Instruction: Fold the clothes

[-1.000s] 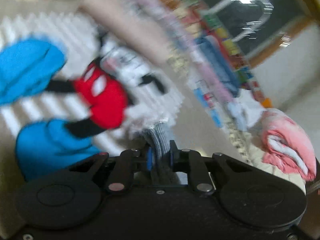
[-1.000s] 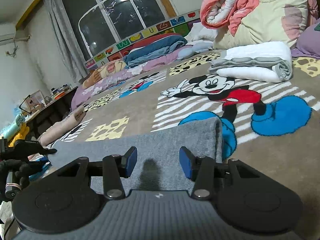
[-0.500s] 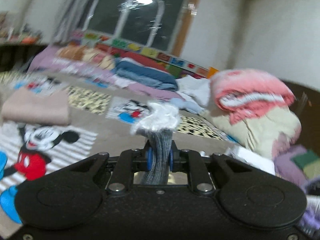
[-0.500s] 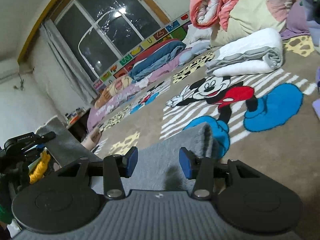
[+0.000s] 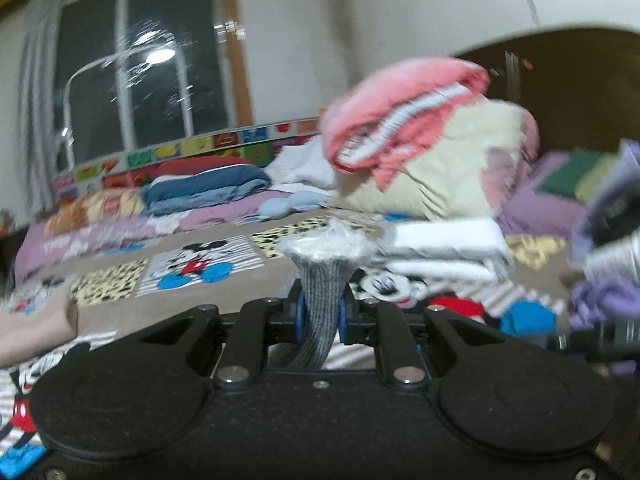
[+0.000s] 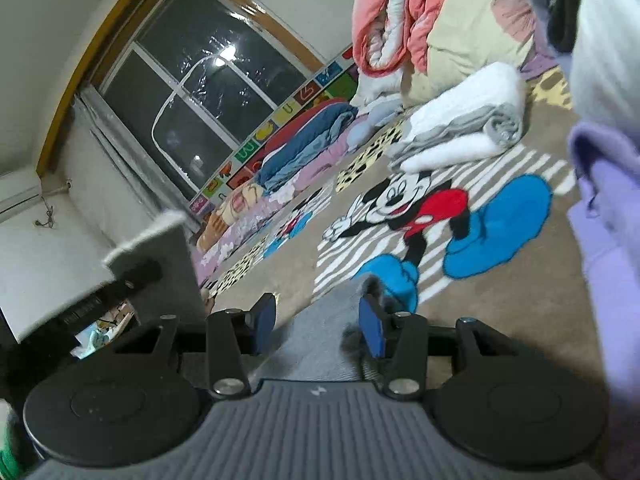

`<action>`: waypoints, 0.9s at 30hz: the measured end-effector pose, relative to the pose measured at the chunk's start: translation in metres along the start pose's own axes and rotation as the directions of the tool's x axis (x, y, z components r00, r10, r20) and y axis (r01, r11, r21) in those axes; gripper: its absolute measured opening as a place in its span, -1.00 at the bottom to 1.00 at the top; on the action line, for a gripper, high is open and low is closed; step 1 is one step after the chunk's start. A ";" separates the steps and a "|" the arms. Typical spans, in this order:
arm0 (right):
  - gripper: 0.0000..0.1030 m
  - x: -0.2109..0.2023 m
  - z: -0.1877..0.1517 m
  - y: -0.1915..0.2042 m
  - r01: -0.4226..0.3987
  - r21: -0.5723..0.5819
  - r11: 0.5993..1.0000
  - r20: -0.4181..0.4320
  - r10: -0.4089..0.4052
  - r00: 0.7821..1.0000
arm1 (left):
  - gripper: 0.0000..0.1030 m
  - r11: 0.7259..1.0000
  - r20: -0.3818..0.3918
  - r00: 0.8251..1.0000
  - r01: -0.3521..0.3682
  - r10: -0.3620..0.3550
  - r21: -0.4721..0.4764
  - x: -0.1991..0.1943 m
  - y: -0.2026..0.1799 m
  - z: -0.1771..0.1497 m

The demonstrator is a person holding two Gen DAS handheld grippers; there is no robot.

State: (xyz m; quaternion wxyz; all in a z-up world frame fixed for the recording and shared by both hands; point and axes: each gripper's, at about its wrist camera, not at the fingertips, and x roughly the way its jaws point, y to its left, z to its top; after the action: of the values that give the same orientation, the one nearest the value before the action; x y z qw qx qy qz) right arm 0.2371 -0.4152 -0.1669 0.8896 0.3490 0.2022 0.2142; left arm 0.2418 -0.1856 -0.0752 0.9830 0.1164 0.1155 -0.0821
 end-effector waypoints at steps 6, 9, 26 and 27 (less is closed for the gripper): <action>-0.06 -0.013 0.006 -0.008 0.006 0.023 1.000 0.041 -0.007 0.999 | -0.74 0.982 -0.002 1.000 0.020 -0.020 0.186 0.001 -0.052 -0.029; -0.05 -0.017 0.008 -0.010 0.001 0.030 1.000 0.057 -0.003 0.998 | -0.74 0.960 -0.012 1.000 0.022 -0.020 0.279 0.004 -0.073 -0.043; -0.04 -0.015 0.017 -0.004 0.009 -0.002 1.000 0.092 -0.009 0.996 | 0.04 0.881 -0.035 0.987 0.157 -0.158 0.447 -0.030 -0.070 -0.066; -0.04 -0.014 0.017 0.000 0.017 -0.025 1.000 0.094 -0.015 0.995 | 0.04 0.880 -0.024 0.986 0.159 -0.166 0.448 -0.039 -0.061 -0.065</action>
State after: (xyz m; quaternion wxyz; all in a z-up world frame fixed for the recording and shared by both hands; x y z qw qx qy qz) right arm 0.2344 -0.4313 -0.1524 0.9043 0.3457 0.1601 0.1928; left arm 0.1792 -0.2228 -0.1402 0.9203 0.3287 0.0952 -0.1896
